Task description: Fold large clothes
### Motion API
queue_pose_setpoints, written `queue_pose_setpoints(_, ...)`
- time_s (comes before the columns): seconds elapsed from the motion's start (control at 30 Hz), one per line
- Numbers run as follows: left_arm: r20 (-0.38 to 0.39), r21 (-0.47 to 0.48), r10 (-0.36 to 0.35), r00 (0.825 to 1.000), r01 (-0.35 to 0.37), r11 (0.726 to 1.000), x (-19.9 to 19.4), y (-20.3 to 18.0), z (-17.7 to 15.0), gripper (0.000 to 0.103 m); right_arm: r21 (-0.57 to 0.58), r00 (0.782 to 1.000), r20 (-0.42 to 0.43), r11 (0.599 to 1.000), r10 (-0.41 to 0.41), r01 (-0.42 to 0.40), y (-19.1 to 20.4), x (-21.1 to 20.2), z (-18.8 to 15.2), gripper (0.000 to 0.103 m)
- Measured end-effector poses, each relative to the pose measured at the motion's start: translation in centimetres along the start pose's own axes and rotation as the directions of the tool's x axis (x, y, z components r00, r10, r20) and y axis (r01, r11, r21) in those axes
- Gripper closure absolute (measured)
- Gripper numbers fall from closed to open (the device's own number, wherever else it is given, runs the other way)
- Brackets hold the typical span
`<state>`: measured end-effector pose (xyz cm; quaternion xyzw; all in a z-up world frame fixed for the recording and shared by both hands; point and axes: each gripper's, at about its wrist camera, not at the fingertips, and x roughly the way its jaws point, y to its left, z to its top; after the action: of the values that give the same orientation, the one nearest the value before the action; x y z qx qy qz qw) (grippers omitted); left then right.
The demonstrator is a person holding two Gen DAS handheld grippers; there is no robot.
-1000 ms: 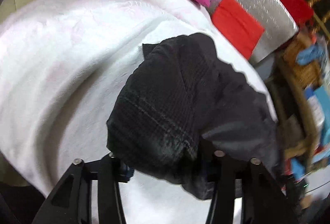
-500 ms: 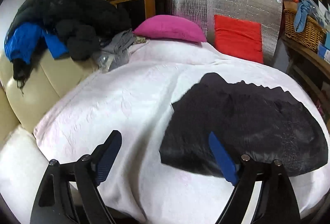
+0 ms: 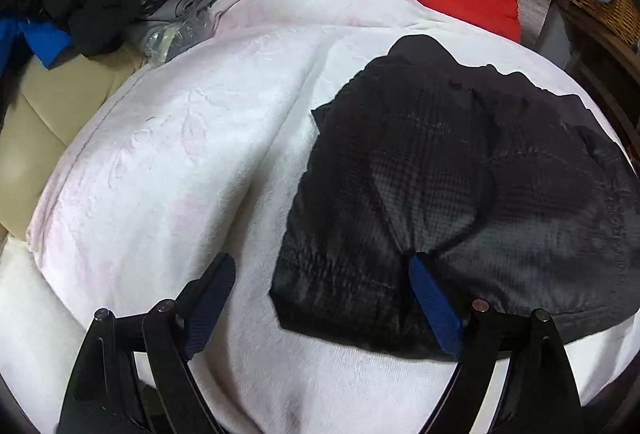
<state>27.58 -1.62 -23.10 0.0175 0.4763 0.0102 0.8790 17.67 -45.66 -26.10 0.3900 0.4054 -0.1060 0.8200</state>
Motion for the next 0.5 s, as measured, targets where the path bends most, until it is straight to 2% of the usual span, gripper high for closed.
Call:
queue_pose_setpoints(0.03, 0.012, 0.004, 0.009, 1.000, -0.009, 1.000, -0.7, -0.1, 0.0, 0.014, 0.000, 1.000, 0.010, 1.000, 0.004, -0.004, 0.0, -0.5, -0.1, 0.024)
queue_pose_setpoints(0.1, 0.087, 0.035, 0.041, 0.995, -0.044, 0.998, -3.7, -0.1, -0.3, 0.014, -0.015, 0.999, 0.046, 1.000, -0.003, 0.003, 0.3, -2.3, -0.7, 0.024)
queue_pose_setpoints(0.2, 0.189, 0.088, 0.082, 0.979, -0.100, 0.991, -8.0, -0.6, -1.2, 0.014, -0.136, 0.992, 0.125, 0.990, -0.010, 0.028, 2.7, -6.0, -2.5, 0.024)
queue_pose_setpoints(0.3, 0.283, 0.118, 0.093, 0.955, -0.131, 0.984, -13.1, -1.2, -2.3, 0.009, -0.283, 0.976, 0.212, 0.953, -0.047, 0.107, 5.9, -10.0, -5.2, 0.024)
queue_pose_setpoints(0.5, 0.379, 0.152, 0.069, 0.923, -0.135, 0.979, -21.0, -2.1, -4.8, 0.007, -0.465, 0.951, 0.302, 0.862, -0.060, 0.202, 11.8, -17.1, -10.5, 0.024)
